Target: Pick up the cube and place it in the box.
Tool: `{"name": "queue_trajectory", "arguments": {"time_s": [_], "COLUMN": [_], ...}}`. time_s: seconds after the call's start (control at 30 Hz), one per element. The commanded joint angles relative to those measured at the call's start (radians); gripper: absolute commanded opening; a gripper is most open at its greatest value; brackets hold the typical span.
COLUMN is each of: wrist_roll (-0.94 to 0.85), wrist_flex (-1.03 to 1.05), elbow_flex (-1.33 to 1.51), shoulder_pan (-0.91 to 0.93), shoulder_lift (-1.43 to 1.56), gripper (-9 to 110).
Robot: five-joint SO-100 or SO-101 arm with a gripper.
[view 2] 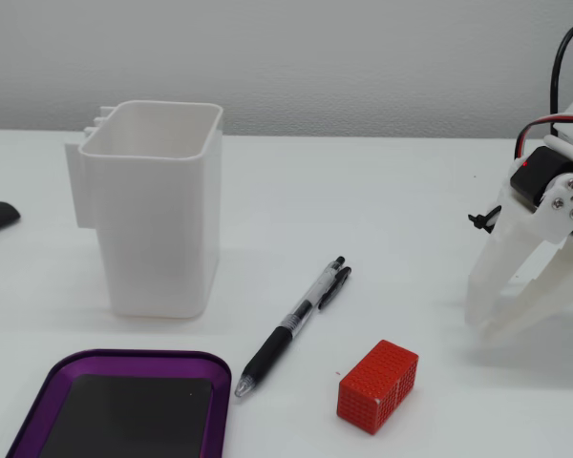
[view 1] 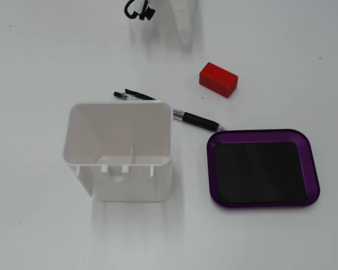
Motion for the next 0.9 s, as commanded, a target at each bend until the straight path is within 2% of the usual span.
{"name": "queue_trajectory", "arguments": {"time_s": [0.0,0.37,0.7,0.87], "wrist_roll": [-0.003,0.002,-0.006,0.003], "wrist_flex": [-0.011,-0.018,-0.176,-0.169], "elbow_flex": [0.006,0.006,-0.012,-0.124], "shoulder_pan": [-0.034,-0.034,-0.017,-0.012], "shoulder_lift": [0.115,0.115,0.104,0.078], "gripper": [0,0,1,10]}}
